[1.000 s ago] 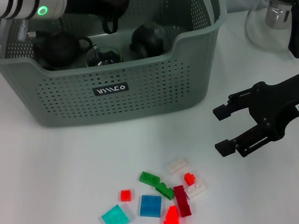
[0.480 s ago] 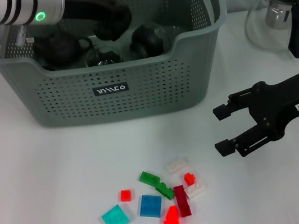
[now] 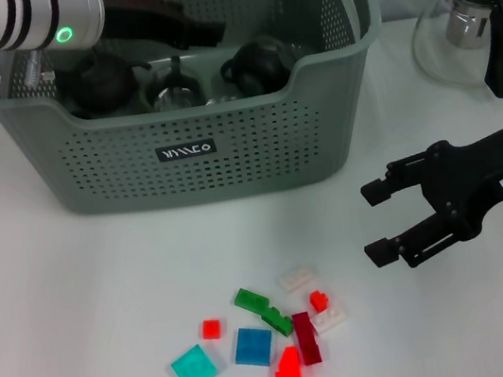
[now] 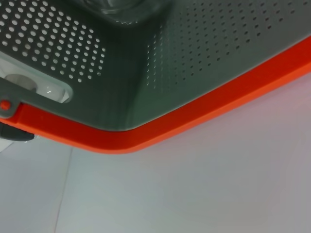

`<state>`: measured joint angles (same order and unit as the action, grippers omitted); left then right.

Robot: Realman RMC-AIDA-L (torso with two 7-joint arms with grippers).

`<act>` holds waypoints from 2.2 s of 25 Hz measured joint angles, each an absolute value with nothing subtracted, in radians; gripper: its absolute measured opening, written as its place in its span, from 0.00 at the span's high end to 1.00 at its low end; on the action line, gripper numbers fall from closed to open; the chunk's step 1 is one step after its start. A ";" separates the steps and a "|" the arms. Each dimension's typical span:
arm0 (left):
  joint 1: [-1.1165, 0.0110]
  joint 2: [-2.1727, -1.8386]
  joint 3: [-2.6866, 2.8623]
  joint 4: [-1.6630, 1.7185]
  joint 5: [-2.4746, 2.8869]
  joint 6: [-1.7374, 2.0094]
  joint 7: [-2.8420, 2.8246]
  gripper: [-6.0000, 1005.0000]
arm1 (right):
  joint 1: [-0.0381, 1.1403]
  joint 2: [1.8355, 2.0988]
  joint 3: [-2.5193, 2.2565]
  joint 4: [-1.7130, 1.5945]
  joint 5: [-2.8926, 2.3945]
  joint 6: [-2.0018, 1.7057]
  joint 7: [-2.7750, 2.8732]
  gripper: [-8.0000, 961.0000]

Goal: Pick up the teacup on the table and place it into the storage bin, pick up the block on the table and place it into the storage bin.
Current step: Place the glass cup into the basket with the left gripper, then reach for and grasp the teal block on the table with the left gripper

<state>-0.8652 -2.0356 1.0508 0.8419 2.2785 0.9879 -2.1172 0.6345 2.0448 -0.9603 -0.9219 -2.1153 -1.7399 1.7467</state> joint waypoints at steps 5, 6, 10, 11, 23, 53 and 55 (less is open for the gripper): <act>-0.850 -2.035 1.049 0.895 2.278 1.021 -2.141 0.27 | 0.632 2.045 -0.960 -0.922 -2.115 -1.740 1.745 0.02; -0.843 -2.035 1.049 0.916 2.278 1.036 -2.150 0.23 | 0.632 2.045 -0.960 -0.922 -2.115 -1.741 1.744 0.02; -0.781 -2.046 1.047 1.104 2.268 1.135 -2.202 0.17 | 0.632 2.044 -0.960 -0.922 -2.116 -1.743 1.744 0.02; -0.769 -2.050 1.047 1.140 2.268 1.156 -2.211 0.16 | 0.632 2.044 -0.960 -0.922 -2.116 -1.743 1.744 0.02; -0.490 -2.152 0.980 1.646 1.968 1.702 -2.159 0.17 | 0.639 2.045 -0.966 -0.922 -2.115 -1.743 1.744 0.02; -0.237 -2.178 0.866 1.298 1.925 1.938 -1.453 0.17 | 0.749 2.063 -1.046 -0.933 -2.230 -1.736 1.750 0.02; -0.239 -2.178 0.866 1.297 1.946 1.935 -1.451 0.17 | 0.766 2.067 -1.046 -0.934 -2.254 -1.736 1.755 0.02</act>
